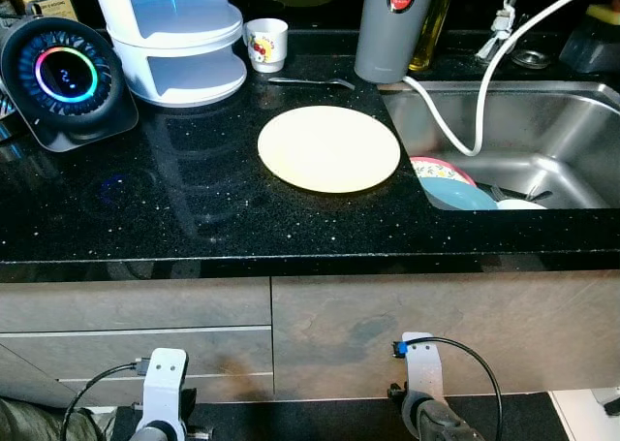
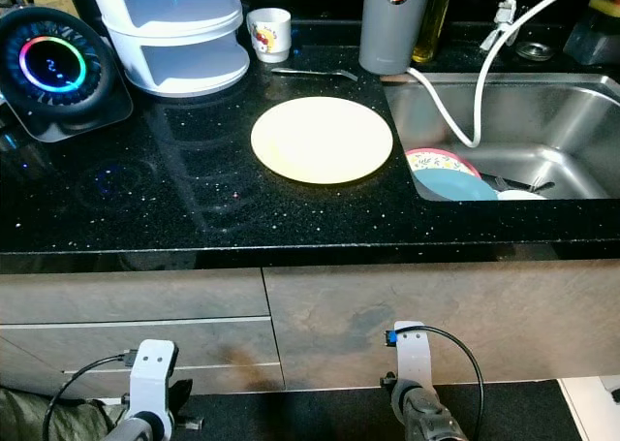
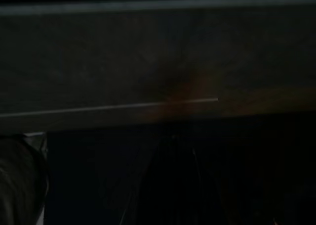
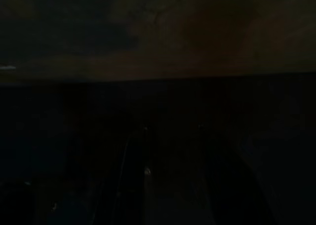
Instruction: Kitchen organization
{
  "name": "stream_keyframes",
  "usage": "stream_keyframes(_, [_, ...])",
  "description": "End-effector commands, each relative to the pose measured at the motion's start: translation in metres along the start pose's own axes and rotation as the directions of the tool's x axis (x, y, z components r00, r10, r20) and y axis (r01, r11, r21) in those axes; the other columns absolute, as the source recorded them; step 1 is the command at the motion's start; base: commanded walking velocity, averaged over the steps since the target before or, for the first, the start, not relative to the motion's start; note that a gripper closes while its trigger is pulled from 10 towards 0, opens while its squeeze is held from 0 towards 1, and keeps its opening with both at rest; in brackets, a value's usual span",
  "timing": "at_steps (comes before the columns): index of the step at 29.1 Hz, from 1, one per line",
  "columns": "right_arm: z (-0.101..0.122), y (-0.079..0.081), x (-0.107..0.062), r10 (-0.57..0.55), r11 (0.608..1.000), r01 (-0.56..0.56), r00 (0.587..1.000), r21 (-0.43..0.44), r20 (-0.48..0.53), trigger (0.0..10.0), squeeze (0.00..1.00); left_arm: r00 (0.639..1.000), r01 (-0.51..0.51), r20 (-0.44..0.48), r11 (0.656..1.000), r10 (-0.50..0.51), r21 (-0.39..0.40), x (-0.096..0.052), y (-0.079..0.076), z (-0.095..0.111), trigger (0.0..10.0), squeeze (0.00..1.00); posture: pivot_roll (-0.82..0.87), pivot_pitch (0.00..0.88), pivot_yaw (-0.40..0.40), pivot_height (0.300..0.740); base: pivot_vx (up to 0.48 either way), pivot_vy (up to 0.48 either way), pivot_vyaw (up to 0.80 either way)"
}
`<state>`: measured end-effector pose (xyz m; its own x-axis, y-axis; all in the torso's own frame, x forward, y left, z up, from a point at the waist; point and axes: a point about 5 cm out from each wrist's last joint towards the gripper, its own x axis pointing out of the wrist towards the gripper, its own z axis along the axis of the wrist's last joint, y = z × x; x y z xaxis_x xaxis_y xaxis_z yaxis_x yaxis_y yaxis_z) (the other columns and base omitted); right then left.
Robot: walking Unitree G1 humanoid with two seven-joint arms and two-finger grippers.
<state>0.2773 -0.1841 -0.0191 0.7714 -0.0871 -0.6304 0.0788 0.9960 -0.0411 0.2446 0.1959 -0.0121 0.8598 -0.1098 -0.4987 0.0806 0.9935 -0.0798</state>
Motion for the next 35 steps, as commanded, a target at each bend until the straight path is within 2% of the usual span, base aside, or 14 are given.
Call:
stream_keyframes(1, [-0.001, -0.001, 0.0, 0.002, 1.0, -0.002, 1.0, 0.025, -0.004, 10.0, 0.0, 0.999, -0.026, -0.045, 1.0, 0.025, -0.011, -0.003, 0.003, -0.006, 10.0, 0.0, 0.01, 0.238, 0.013, 0.74, 0.0, 0.0, 0.0])
stream_keyframes(7, [0.025, 0.003, 0.002, 0.013, 0.999, -0.017, 0.997, 0.05, 0.072, 10.0, 0.0, 0.998, -0.05, -0.034, 0.999, 0.05, -0.006, 0.0, 0.001, 0.012, 10.0, 0.0, 0.0, 0.267, 0.006, 0.74, 0.0, 0.0, 0.0])
stream_keyframes(8, [0.029, 0.005, 0.002, 0.019, 0.999, -0.023, 0.996, 0.044, 0.088, 10.0, 0.0, 0.999, -0.039, -0.023, 0.997, 0.037, -0.06, -0.001, 0.0, 0.014, 10.0, 0.0, 0.0, 0.265, 0.013, 0.74, 0.0, 0.0, 0.0])
stream_keyframes(9, [0.029, 0.005, 0.002, 0.019, 0.999, -0.023, 0.996, 0.044, 0.088, 10.0, 0.0, 0.999, -0.039, -0.023, 0.997, 0.037, -0.06, -0.001, 0.0, 0.014, 10.0, 0.0, 0.0, 0.265, 0.013, 0.74, 0.0, 0.0, 0.0])
stream_keyframes(10, [0.031, 0.007, 0.001, 0.023, 0.999, -0.027, 0.995, 0.042, 0.098, 10.0, 0.0, 0.999, -0.038, -0.018, 0.994, 0.036, -0.103, -0.002, -0.001, 0.014, 10.0, 0.0, 0.0, 0.26, 0.013, 0.74, 0.0, 0.0, 0.0])
stream_keyframes(15, [0.032, 0.007, -0.001, 0.035, 0.999, -0.039, 0.993, 0.025, 0.114, 10.0, 0.0, 1.0, -0.027, -0.007, 0.992, 0.026, -0.123, -0.007, -0.002, 0.015, 10.0, 0.0, 0.0, 0.261, -0.005, 0.74, 0.0, 0.0, 0.0])
stream_keyframes(17, [0.033, 0.01, -0.007, 0.087, 0.995, -0.092, 0.987, 0.03, 0.133, 10.0, 0.0, 1.0, -0.012, 0.014, 0.984, 0.015, -0.175, -0.014, -0.005, 0.021, 10.0, 0.0, -0.02, 0.27, -0.014, 0.74, 0.0, 0.0, 0.0])
stream_keyframes(22, [0.037, 0.014, -0.018, 0.148, 0.987, -0.158, 0.973, 0.039, 0.178, 10.0, 0.0, 0.997, 0.02, 0.081, 0.996, -0.013, -0.082, -0.028, -0.012, 0.038, 10.0, 0.0, -0.02, 0.262, -0.012, 0.74, 0.0, 0.0, 0.0])
stream_keyframes(28, [0.048, 0.013, -0.028, 0.148, 0.982, -0.173, 0.956, 0.078, 0.252, 10.0, 0.0, 0.987, 0.058, 0.151, 0.998, -0.057, -0.001, -0.036, -0.022, 0.052, 10.0, 0.0, -0.03, 0.249, -0.008, 0.74, 0.0, 0.0, 0.0])
stream_keyframes(35, [0.045, 0.011, -0.033, 0.146, 0.98, -0.174, 0.957, 0.094, 0.249, 10.0, 0.0, 0.991, 0.078, 0.103, 0.996, -0.082, 0.046, -0.036, -0.027, 0.042, 10.0, 0.0, -0.02, 0.227, -0.001, 0.74, 0.0, 0.0, 0.0])
